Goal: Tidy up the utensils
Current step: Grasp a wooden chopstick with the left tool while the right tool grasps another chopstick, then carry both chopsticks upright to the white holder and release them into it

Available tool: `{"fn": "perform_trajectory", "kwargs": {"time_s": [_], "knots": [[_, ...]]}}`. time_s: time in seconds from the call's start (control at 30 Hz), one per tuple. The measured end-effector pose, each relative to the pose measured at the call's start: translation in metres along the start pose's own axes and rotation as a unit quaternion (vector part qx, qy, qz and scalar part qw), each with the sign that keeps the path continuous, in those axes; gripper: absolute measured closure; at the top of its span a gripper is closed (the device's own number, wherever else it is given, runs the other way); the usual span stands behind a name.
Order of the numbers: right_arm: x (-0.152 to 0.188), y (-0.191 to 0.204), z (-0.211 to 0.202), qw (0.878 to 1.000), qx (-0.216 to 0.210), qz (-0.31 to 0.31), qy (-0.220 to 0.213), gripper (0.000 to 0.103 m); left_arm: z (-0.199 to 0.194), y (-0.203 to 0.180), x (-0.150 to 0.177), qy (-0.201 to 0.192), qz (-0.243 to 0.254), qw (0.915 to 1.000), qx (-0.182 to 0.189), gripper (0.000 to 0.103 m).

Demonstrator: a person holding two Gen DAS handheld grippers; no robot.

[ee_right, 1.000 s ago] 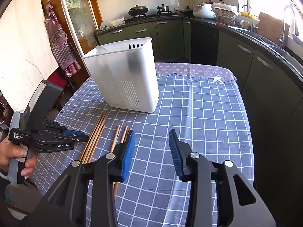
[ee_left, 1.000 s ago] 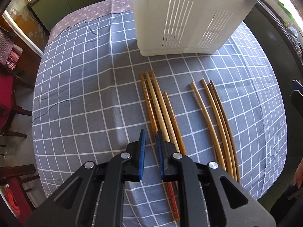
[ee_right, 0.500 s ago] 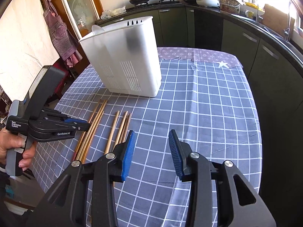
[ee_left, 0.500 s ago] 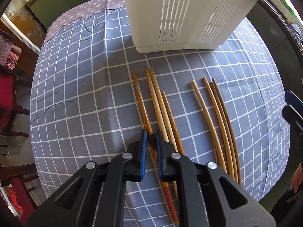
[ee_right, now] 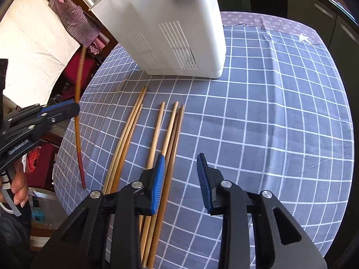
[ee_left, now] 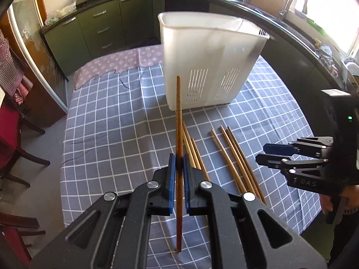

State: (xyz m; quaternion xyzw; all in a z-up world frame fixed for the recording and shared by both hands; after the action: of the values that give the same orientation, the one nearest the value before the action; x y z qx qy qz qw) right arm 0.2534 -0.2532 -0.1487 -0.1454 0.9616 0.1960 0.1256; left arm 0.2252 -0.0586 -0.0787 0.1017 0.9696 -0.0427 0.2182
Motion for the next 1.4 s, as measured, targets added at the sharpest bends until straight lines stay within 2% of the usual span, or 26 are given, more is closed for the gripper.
{"fn": "perform_trajectory", "kwargs": {"time_s": [0.2,0.7,0.87,1.0,1.13,1.3,1.4], "knots": [[-0.011,0.01,0.016,0.999,0.023,-0.005,0.022,0.074,-0.03,0.007,0.007,-0.049,0.006,0.9988,0.0,0.096],[-0.021,0.014,0.033,0.993,0.112,-0.015,0.025,0.074,-0.038,0.009,0.019,-0.06,0.014,0.998,0.015,0.096],[-0.02,0.023,0.034,0.993,0.113,-0.027,0.034,0.074,-0.037,0.01,0.02,-0.058,0.013,0.9981,0.014,0.096],[-0.022,0.028,0.043,0.99,0.131,-0.033,0.037,0.08,-0.038,0.009,0.022,-0.058,0.015,0.9981,0.015,0.096],[-0.024,0.033,0.047,0.988,0.145,-0.044,0.035,0.094,-0.041,0.008,0.022,-0.064,0.017,0.9977,0.013,0.096],[-0.022,0.032,0.046,0.989,0.137,-0.04,0.025,0.097,-0.044,0.009,0.024,-0.069,0.018,0.9973,0.013,0.096],[-0.019,0.031,0.028,0.992,0.123,-0.039,0.002,0.097,-0.047,0.011,0.025,-0.071,0.017,0.9972,0.011,0.096]]}}
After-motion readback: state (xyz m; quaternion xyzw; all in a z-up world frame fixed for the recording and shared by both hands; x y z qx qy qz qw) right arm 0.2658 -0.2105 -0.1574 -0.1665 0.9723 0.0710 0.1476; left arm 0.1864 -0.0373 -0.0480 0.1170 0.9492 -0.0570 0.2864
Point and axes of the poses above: each gripper's, at about its wrist camera, not at the fingertips, and z roughly the way its jaws point, y to its left, x to its underside, the point moved 3 cm from there along z, roughly the way its jaws point, and after that the axes turned 4 degrees about y, right-handed, at the moved point
